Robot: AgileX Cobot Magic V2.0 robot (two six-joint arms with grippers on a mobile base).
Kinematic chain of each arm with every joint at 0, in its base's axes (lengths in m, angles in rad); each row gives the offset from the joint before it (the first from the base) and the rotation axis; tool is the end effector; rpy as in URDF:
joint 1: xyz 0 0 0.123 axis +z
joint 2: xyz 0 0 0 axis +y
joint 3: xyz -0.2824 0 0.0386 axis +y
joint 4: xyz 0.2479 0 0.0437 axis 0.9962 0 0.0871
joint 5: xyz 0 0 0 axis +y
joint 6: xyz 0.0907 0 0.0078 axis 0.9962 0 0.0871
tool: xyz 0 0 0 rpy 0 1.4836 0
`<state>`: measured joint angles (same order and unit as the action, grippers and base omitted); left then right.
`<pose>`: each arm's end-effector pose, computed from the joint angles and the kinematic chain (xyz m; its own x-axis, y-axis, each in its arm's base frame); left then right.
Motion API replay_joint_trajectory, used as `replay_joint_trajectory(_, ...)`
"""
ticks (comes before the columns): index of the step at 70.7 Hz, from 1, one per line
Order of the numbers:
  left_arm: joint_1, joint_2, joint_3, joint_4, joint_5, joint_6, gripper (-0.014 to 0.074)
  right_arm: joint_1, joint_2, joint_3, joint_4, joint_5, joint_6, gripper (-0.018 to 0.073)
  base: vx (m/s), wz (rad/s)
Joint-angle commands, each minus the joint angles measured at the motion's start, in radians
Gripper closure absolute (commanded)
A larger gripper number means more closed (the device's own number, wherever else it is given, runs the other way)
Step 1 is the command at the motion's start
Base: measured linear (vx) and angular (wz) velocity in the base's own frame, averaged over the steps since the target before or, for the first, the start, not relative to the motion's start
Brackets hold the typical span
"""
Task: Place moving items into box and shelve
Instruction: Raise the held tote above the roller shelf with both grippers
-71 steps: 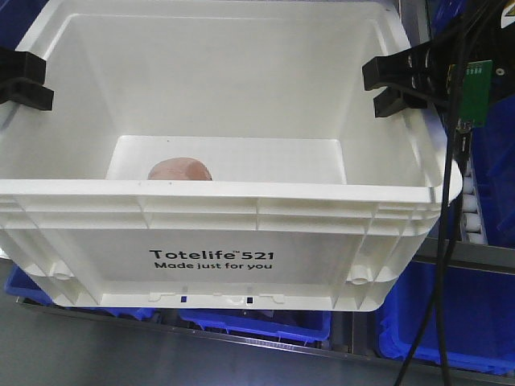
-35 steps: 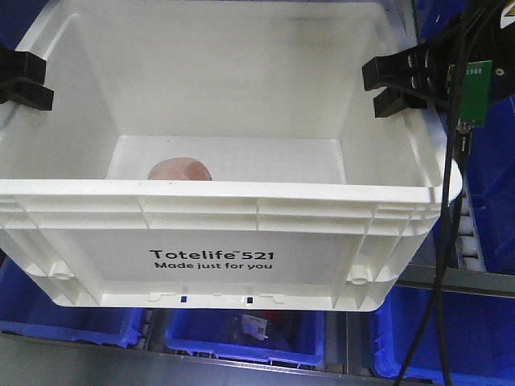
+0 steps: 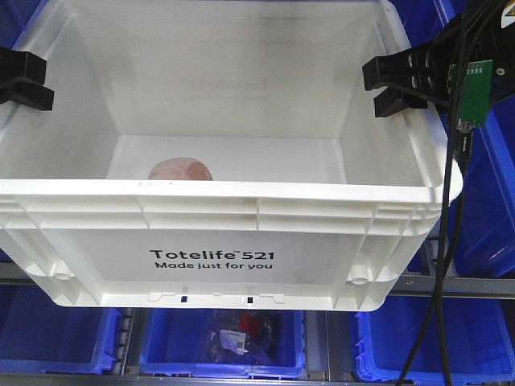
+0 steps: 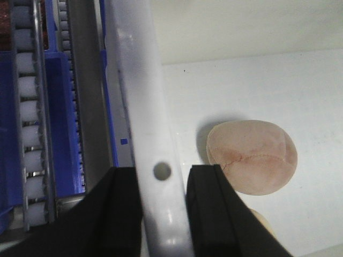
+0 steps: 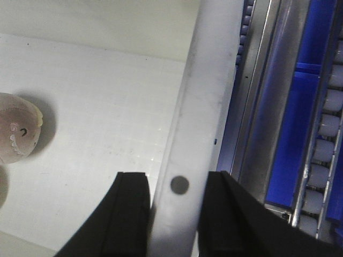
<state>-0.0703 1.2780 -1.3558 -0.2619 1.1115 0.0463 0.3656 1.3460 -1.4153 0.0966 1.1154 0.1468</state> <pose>0.2497 -0.0388 0.3962 -0.8139 -0.0128 -0.5808 0.1481 0.9622 -0.2288 0.2503 0.1043 0.3934 -0.8256 -0.1152 -0.5523 -0.2518 0.9513 0.1780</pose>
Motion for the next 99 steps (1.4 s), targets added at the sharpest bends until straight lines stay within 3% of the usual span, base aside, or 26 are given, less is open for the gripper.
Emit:
replay_joint_trajectory(1,-0.005,-0.041,-0.048,-0.04,-0.108,0.021,0.0613,-0.002,-0.043,-0.043,0.017,-0.106,-0.03,0.0571,0.05,-0.15)
replay_joint_trajectory(72,-0.005,-0.041,-0.048,-0.04,-0.108,0.021,0.0613,-0.002,-0.043,-0.043,0.017,-0.135,-0.03,0.0571,0.01,-0.04)
replay_joint_trajectory(99,-0.005,-0.041,-0.048,-0.041,-0.164,0.021,0.0613,-0.002,-0.043,-0.043,0.018,-0.158,-0.028,0.0571,0.0,0.0)
